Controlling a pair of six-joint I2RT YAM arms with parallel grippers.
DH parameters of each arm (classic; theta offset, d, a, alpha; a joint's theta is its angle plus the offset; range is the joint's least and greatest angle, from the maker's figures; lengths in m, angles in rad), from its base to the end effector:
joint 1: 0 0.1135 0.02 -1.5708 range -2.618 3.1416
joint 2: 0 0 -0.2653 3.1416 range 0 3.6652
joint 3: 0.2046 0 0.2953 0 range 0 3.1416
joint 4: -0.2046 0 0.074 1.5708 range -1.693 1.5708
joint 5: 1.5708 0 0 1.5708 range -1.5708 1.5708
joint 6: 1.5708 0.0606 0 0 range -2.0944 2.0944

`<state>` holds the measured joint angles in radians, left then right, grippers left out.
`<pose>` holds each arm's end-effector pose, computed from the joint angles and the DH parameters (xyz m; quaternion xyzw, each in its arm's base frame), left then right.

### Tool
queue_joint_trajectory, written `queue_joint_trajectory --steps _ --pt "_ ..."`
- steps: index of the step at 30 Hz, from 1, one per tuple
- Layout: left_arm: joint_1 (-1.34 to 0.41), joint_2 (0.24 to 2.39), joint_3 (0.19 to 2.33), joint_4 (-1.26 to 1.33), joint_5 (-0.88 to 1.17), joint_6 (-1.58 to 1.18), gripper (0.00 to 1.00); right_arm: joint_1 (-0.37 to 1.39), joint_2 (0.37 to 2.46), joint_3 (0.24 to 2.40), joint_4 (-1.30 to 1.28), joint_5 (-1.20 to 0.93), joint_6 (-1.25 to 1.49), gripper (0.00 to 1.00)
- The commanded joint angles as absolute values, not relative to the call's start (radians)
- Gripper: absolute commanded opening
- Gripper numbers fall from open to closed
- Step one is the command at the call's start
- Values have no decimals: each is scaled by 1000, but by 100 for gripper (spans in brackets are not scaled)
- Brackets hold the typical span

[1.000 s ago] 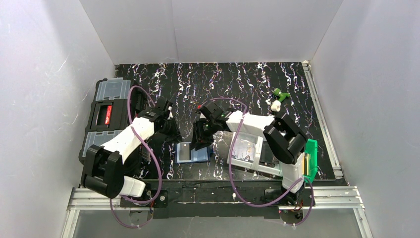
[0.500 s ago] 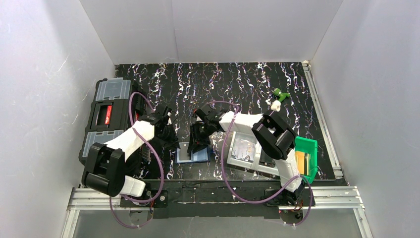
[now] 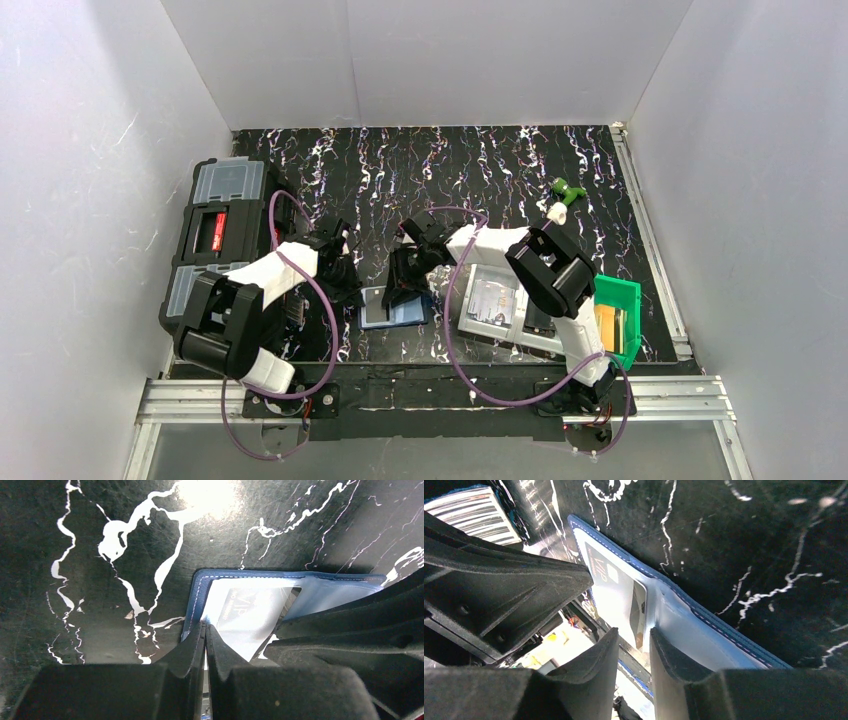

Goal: Take the credit cards out of the card holder
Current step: Remove the credit card from the card holder.

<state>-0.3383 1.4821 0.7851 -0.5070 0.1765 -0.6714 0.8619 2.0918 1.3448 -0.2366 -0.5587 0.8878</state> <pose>0.2839 -0.1111 0.1134 -0.1465 0.9685 -0.1637 0.1171 0.2845 0.3810 0.0868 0.0679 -0.9211 -0.3827 0.0242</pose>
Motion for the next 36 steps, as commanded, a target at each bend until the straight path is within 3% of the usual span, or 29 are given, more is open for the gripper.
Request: queue_joint_trajectory --steps 1,18,29,36 --pt "-336 1506 763 -511 168 -677 1 849 2112 1322 -185 -585 899 37" --pt "-422 1620 787 -512 138 -757 0 833 2118 1252 -27 -690 957 30" --pt "-421 1636 782 -568 45 -796 0 806 2075 1180 56 -695 986 10" --pt "-405 1633 774 -591 14 -809 0 788 2045 1137 60 -670 978 4"
